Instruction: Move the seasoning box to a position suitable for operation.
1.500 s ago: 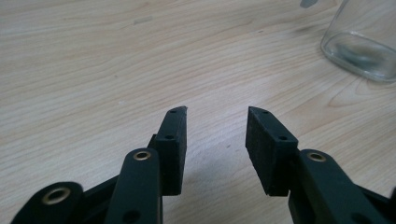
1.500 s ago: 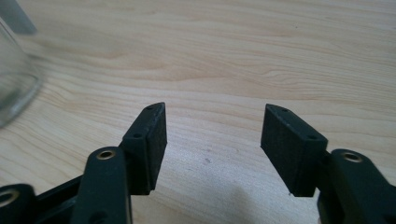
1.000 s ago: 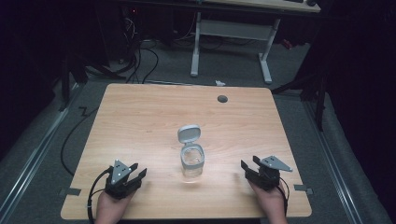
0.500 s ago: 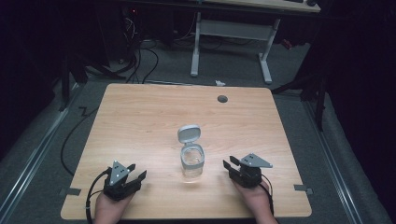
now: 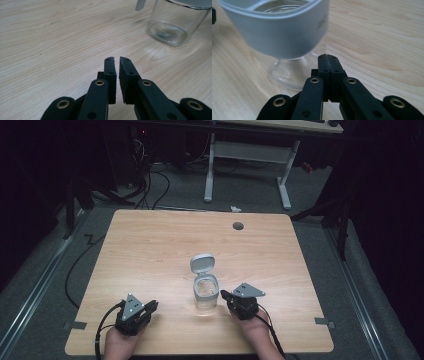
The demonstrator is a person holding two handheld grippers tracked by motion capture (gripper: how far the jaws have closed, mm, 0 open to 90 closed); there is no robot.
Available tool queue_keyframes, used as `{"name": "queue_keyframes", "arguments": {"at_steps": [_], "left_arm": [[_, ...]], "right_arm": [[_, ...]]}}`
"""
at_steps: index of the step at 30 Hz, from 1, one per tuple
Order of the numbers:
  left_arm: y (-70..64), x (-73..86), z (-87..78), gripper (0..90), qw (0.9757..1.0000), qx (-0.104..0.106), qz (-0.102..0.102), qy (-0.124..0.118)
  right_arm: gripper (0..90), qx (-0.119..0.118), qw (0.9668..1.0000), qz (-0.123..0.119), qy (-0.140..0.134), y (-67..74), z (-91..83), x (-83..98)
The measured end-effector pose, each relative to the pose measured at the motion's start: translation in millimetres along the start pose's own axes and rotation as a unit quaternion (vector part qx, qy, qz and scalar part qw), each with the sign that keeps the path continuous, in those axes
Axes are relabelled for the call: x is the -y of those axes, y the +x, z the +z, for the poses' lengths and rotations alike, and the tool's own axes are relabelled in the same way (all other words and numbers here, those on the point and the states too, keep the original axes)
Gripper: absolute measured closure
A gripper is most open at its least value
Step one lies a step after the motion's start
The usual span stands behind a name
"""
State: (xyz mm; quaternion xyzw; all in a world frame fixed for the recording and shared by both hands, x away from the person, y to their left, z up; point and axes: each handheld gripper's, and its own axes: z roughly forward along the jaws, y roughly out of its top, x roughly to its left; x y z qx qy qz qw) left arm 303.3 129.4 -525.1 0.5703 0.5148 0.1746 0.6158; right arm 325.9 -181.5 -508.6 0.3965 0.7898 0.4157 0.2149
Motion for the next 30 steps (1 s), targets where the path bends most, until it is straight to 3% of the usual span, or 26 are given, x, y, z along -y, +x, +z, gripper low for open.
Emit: {"name": "queue_keyframes", "arguments": {"at_steps": [6, 15, 20, 23, 24, 30], "left_arm": [[3.9, -4.1, -1.0, 86.5, 0.9999, 0.001, -0.01, -0.004], [-11.8, 3.5, 3.0, 86.6, 0.9998, 0.014, -0.012, 0.005], [-19.8, 9.0, 8.3, 86.1, 0.9997, 0.014, -0.017, 0.012], [-26.5, 10.7, 10.3, 84.8, 0.9994, 0.021, -0.021, 0.015], [-28.6, 11.2, 10.1, 82.4, 0.9994, 0.023, -0.022, 0.014], [-44.6, 19.0, 15.2, 82.2, 0.9992, 0.026, -0.023, 0.017]], "right_arm": [[90.0, -0.01, 0.9997, -0.021, 0.004, 15.9, -2.9, -4.4], [90.0, -0.042, 0.9987, -0.029, -0.006, 41.3, 9.9, -11.2], [89.9, -0.041, 0.999, -0.018, -0.01, 34.3, 7.0, -7.4], [89.4, -0.027, 0.9996, -0.007, -0.003, 21.0, 4.3, 0.9], [89.2, -0.022, 0.9997, 0.013, -0.002, 10.8, 0.6, 6.1], [87.3, -0.002, 0.9995, 0.032, -0.003, -6.0, -8.4, 12.5]]}}
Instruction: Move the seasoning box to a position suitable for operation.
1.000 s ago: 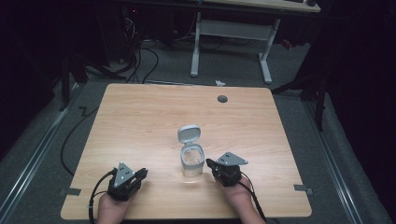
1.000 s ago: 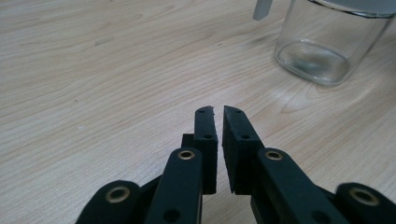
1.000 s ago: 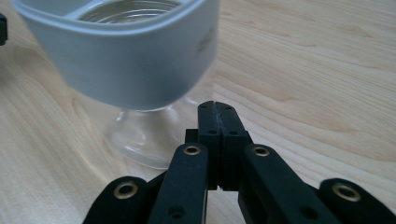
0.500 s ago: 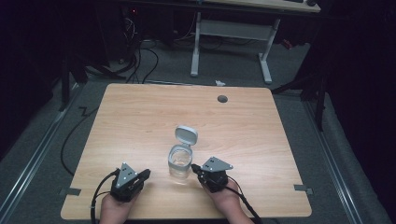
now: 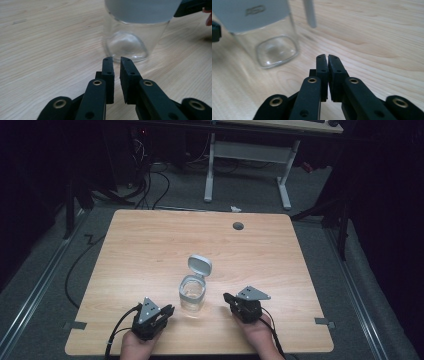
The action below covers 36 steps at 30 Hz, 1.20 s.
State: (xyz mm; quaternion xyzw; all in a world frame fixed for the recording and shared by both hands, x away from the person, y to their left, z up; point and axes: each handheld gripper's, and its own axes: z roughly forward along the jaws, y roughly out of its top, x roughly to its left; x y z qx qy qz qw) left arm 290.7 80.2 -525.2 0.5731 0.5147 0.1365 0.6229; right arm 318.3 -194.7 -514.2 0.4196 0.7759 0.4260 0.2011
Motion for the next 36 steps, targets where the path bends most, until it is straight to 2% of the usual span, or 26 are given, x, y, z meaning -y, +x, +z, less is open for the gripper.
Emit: {"name": "queue_keyframes", "arguments": {"at_steps": [1, 4, 5, 8, 9, 11, 13, 14, 15, 18, 20, 26, 36], "left_arm": [[-3.6, 2.2, 2.6, 82.0, 1.0, 0.004, 0.0, 0.0], [-7.7, 5.7, 6.3, 82.9, 1.0, 0.007, 0.0, 0.002], [-11.3, 10.2, 9.6, 83.1, 0.9998, 0.013, 0.01, 0.007], [-13.9, 12.7, 11.3, 84.4, 0.9997, 0.016, 0.018, 0.009], [-15.6, 12.8, 11.6, 86.1, 0.9996, 0.018, 0.019, 0.006], [-16.2, 12.0, 12.1, 87.4, 0.9996, 0.019, 0.02, 0.004], [-17.6, 10.1, 14.6, 89.9, 0.9997, 0.018, 0.014, 0.0], [-17.6, 10.1, 14.6, 89.9, 0.9997, 0.018, 0.014, 0.0], [-19.5, 10.2, 17.5, 89.9, 0.9998, 0.02, 0.002, -0.002], [-20.8, 13.0, 19.9, 89.9, 0.9998, 0.021, 0.006, 0.0], [-21.1, 14.2, 21.8, 89.9, 0.9997, 0.022, 0.008, 0.002], [-23.1, 12.3, 25.3, 90.0, 0.9996, 0.029, -0.002, -0.001], [-24.6, 14.5, 26.8, 90.0, 0.9994, 0.034, 0.0, 0.0]], "right_arm": [[86.2, 0.009, 0.9999, 0.012, -0.002, -5.5, -1.9, -0.7], [85.6, 0.016, 0.9997, 0.015, -0.005, -9.6, -2.5, -1.8], [84.8, 0.023, 0.9995, 0.018, -0.006, -13.4, -0.7, -3.9], [88.1, 0.026, 0.9994, 0.021, -0.009, -16.2, 1.2, -6.7], [90.0, 0.027, 0.9994, 0.016, -0.011, -18.6, 3.1, -12.8], [90.0, 0.025, 0.9995, 0.016, -0.012, -19.7, 3.9, -15.2], [90.0, 0.018, 0.9996, 0.011, -0.019, -22.3, 6.6, -25.8], [90.0, 0.018, 0.9996, 0.011, -0.019, -22.3, 6.6, -25.8], [90.0, 0.016, 0.9995, 0.011, -0.024, -23.0, 9.2, -33.1], [90.0, 0.011, 0.9995, 0.011, -0.026, -22.4, 11.5, -41.0], [90.0, 0.013, 0.9994, 0.001, -0.031, -20.5, 15.4, -50.1], [90.0, 0.009, 0.9986, -0.004, -0.053, -18.4, 23.5, -72.7], [90.0, 0.001, 0.9976, -0.007, -0.069, -14.6, 30.4, -92.7]]}}
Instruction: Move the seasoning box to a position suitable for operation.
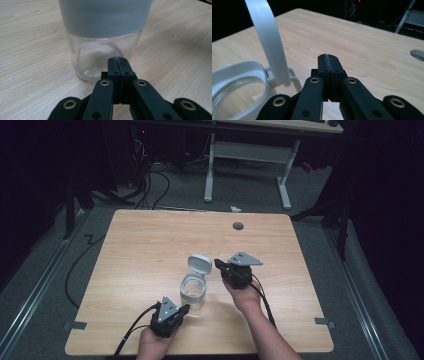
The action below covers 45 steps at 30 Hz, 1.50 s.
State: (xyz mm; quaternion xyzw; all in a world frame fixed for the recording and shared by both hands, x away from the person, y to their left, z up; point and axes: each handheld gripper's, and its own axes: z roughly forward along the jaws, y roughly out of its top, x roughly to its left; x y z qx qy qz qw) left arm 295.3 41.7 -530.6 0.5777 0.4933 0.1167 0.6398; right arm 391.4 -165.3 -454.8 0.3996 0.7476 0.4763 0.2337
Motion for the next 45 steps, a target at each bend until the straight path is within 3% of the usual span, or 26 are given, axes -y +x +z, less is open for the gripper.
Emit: {"name": "queue_keyframes", "arguments": {"at_steps": [12, 30, 38, 45], "left_arm": [[-0.3, -1.0, 1.6, 90.0, 1.0, 0.0, 0.0, 0.001], [-0.4, -2.3, 2.5, 90.0, 1.0, 0.0, 0.001, -0.001], [1.6, -4.4, -6.3, 89.9, 0.9999, 0.001, 0.011, -0.004], [18.2, -16.3, -18.0, 89.9, 0.9994, -0.024, 0.008, -0.025]], "right_arm": [[90.0, -0.013, 0.9998, -0.012, -0.008, 11.2, 3.7, -10.7], [90.0, -0.029, 0.9989, -0.034, -0.017, 31.9, -17.2, -3.2], [90.0, -0.022, 0.9991, -0.031, -0.017, 28.9, -20.7, -1.3], [90.0, -0.013, 0.9996, -0.024, -0.01, 18.7, -27.7, 12.2]]}}
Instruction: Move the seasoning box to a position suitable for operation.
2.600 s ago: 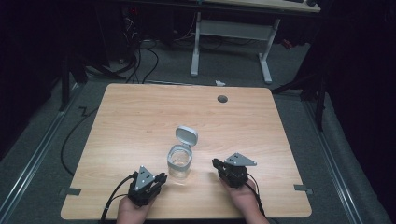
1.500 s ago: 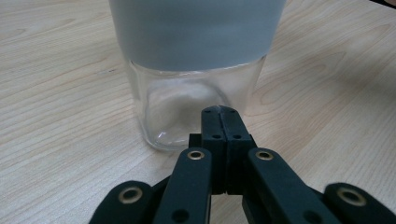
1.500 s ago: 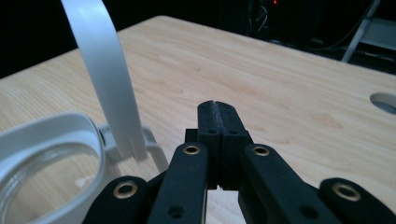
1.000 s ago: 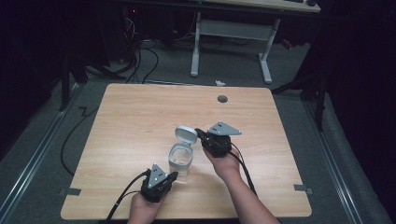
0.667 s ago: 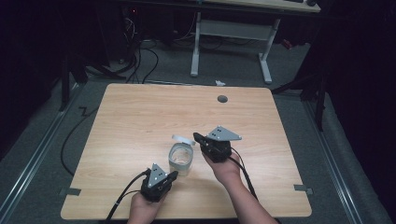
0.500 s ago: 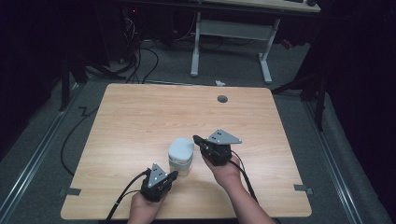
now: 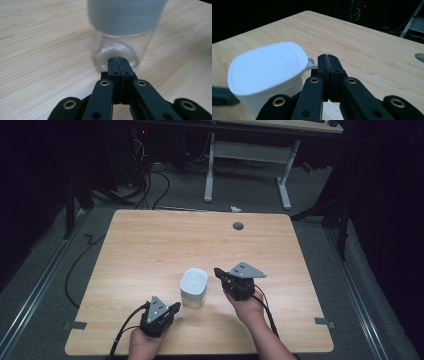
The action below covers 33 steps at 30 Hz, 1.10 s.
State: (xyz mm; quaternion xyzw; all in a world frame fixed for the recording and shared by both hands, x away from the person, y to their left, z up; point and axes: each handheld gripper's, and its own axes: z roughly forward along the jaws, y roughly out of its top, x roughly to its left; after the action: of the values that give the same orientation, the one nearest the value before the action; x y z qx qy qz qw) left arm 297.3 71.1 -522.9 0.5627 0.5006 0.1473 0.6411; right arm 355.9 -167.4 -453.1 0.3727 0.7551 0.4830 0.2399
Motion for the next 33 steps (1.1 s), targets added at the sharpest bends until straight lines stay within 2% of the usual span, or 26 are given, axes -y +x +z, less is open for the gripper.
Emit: {"name": "queue_keyframes", "arguments": {"at_steps": [4, 6, 8, 12, 18, 21, 26, 33], "left_arm": [[8.7, -6.8, 1.0, 89.9, 0.9999, -0.012, -0.008, -0.009], [12.2, -9.2, 3.7, 90.0, 0.9997, -0.018, -0.009, -0.012], [17.1, -10.5, 9.6, 90.0, 0.9995, -0.03, -0.007, -0.01], [19.8, -11.0, 14.6, 90.0, 0.9993, -0.035, -0.011, -0.008], [19.9, -10.2, 24.9, 90.0, 0.9992, -0.036, -0.015, -0.003], [19.8, -10.2, 27.8, 90.0, 0.9992, -0.036, -0.013, -0.001], [15.0, -9.4, 31.9, 90.0, 0.9995, -0.03, -0.011, 0.001], [7.3, -5.5, 30.8, 90.0, 0.9998, -0.02, -0.007, 0.006]], "right_arm": [[90.0, 0.004, 1.0, 0.003, 0.002, -1.7, -4.9, 6.7], [90.0, 0.006, 0.9999, 0.006, 0.006, -2.6, -10.6, 15.6], [90.0, 0.007, 0.9999, 0.007, 0.008, -1.6, -13.5, 20.4], [90.0, 0.004, 0.9999, 0.006, 0.012, 2.8, -16.7, 28.3], [89.7, -0.01, 0.9994, -0.001, 0.032, 15.6, -13.2, 45.9], [89.7, -0.011, 0.9993, -0.003, 0.035, 16.2, -13.5, 50.3], [89.7, -0.004, 0.9989, 0.006, 0.046, 10.6, -18.8, 64.7], [89.7, 0.007, 0.9986, 0.015, 0.05, 0.7, -28.3, 74.4]]}}
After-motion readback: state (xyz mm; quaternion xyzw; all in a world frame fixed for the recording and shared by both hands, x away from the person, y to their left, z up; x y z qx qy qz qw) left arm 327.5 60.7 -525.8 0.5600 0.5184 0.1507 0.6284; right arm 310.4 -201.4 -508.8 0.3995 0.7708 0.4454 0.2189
